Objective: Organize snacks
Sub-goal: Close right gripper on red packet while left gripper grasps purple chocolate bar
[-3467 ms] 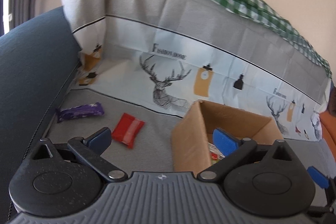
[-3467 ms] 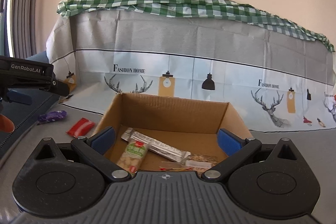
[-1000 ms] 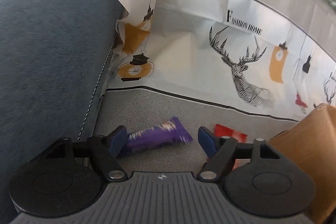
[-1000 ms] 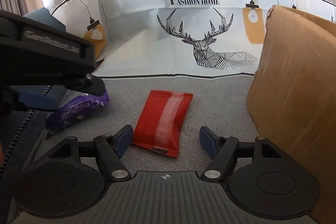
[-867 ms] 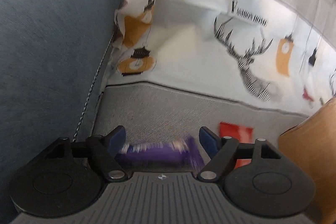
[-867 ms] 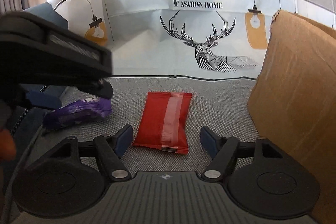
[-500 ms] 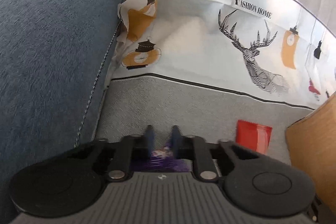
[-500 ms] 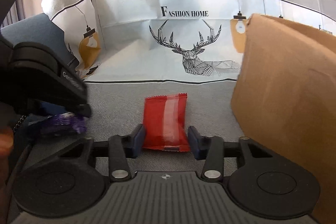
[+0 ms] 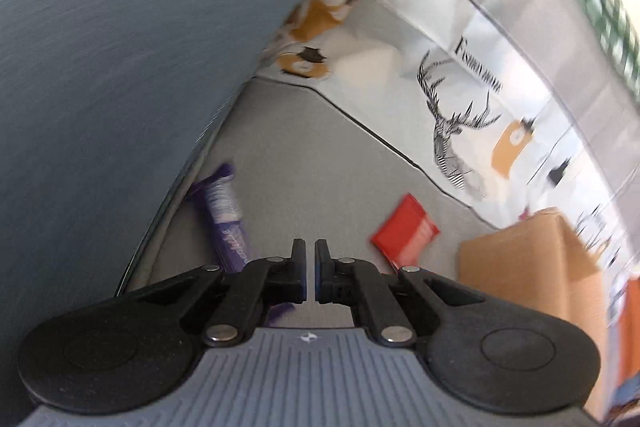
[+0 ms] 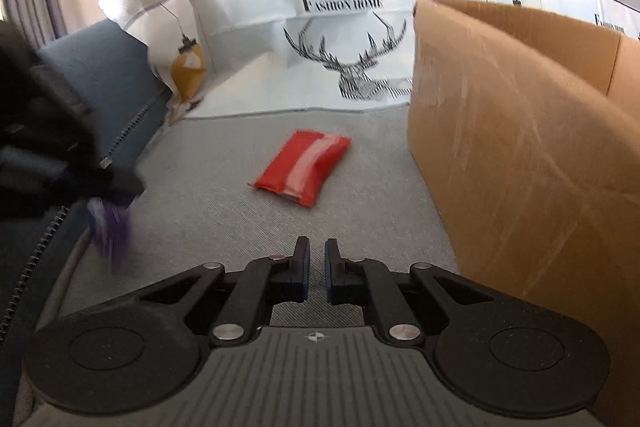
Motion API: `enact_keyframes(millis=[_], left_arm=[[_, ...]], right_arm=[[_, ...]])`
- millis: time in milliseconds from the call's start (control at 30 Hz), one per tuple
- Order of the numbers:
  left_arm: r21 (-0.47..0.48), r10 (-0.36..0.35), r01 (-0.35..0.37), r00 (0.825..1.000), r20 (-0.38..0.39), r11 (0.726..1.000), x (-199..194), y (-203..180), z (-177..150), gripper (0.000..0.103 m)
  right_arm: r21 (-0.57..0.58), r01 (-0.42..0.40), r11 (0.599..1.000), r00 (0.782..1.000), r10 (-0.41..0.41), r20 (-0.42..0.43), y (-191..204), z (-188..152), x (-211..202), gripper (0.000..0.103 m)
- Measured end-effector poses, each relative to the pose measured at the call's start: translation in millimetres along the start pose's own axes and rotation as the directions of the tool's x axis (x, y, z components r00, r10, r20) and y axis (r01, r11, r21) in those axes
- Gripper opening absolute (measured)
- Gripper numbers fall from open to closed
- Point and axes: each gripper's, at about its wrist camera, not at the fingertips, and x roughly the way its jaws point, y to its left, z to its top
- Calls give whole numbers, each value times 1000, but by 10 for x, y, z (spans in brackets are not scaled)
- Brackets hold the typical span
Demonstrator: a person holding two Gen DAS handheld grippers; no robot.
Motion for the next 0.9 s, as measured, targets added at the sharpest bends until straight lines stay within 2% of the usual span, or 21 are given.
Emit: enact_keyframes(millis=[67, 100, 200, 300, 333, 367, 400, 500, 700, 833, 867, 900], left_arm=[[-51, -28, 28, 1000, -2, 998, -126, 71, -84, 3], [-66, -24, 23, 1000, -6, 998, -152, 92, -113, 3], [-69, 50, -51, 999, -11, 996, -165, 113, -115, 4], [-111, 99, -97, 995, 10, 989, -150, 96, -125, 23], [-135, 123, -120, 992, 14, 984, -138, 99, -131, 35], [-157, 147, -142, 989, 16, 977, -121, 99, -143, 41], [-174, 164, -159, 986, 13, 972, -93, 86, -151, 41], [-197, 180, -178, 984, -7, 964, 30, 51, -120, 44], [-195, 237, -230, 971, 15, 954, 99, 55, -2, 44], [-199, 243, -240, 970, -8, 950, 177, 78, 47, 44], [-196, 247, -244, 969, -10, 950, 188, 77, 54, 44], [-194, 251, -248, 968, -12, 949, 195, 78, 58, 44]], right_arm=[[-1, -11, 1000, 999, 11, 30, -6, 31, -23, 19], [0, -9, 1000, 999, 9, 47, -12, 55, -19, 28], [14, 9, 1000, 997, -10, 71, -37, 134, 60, 50], [32, 16, 999, 997, -18, 72, -59, 238, 214, 55], [35, 19, 999, 997, -22, 76, -57, 273, 263, 56], [36, 24, 999, 996, -27, 80, -54, 303, 307, 61], [37, 28, 999, 996, -31, 85, -51, 331, 350, 65], [17, 25, 1000, 996, -26, 82, 2, 391, 508, 68], [-19, 55, 998, 998, -55, 17, 54, 409, 815, 75], [-66, 88, 994, 996, -86, 29, 153, 401, 904, 77], [-70, 90, 993, 996, -88, 31, 156, 401, 913, 76], [-71, 90, 993, 996, -88, 34, 155, 398, 916, 63]])
